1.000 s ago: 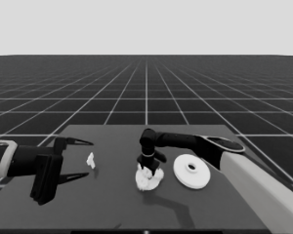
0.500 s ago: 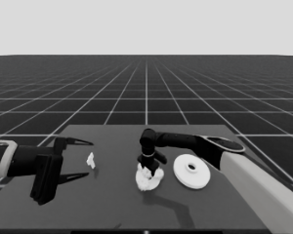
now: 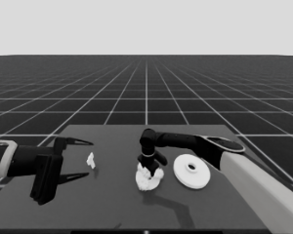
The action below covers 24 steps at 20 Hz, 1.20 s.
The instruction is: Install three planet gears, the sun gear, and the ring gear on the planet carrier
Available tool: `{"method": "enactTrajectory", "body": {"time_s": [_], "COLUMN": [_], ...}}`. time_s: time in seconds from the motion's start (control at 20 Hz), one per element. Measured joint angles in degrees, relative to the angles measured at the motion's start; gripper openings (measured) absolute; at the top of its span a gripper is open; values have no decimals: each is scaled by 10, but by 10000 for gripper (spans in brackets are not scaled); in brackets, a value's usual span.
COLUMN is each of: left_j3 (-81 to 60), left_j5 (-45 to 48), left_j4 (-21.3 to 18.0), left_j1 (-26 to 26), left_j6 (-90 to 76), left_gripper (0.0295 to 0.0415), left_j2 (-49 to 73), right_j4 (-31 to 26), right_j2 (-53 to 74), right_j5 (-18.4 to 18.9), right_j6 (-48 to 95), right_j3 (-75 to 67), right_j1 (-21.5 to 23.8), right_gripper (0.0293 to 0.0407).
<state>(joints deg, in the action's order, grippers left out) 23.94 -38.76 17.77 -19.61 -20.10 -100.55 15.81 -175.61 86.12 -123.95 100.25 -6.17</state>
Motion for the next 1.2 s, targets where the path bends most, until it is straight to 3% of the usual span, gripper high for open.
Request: {"method": "enactTrajectory", "body": {"time_s": [0.95,1.05,1.1,1.2], "left_j3": [0,0,0,0], "left_j5": [0,0,0,0], "left_j4": [0,0,0,0], "left_j1": [0,0,0,0], "left_j6": [0,0,0,0], "left_gripper": [385,385,385,385], "left_j2": [0,0,0,0], "right_j4": [0,0,0,0], "right_j2": [0,0,0,0], "right_j5": [0,0,0,0], "right_j6": [-114,-120,-121,-122], "right_j3": [0,0,0,0], "right_j1": [0,0,0,0], "right_gripper": [309,369,380,384]}}
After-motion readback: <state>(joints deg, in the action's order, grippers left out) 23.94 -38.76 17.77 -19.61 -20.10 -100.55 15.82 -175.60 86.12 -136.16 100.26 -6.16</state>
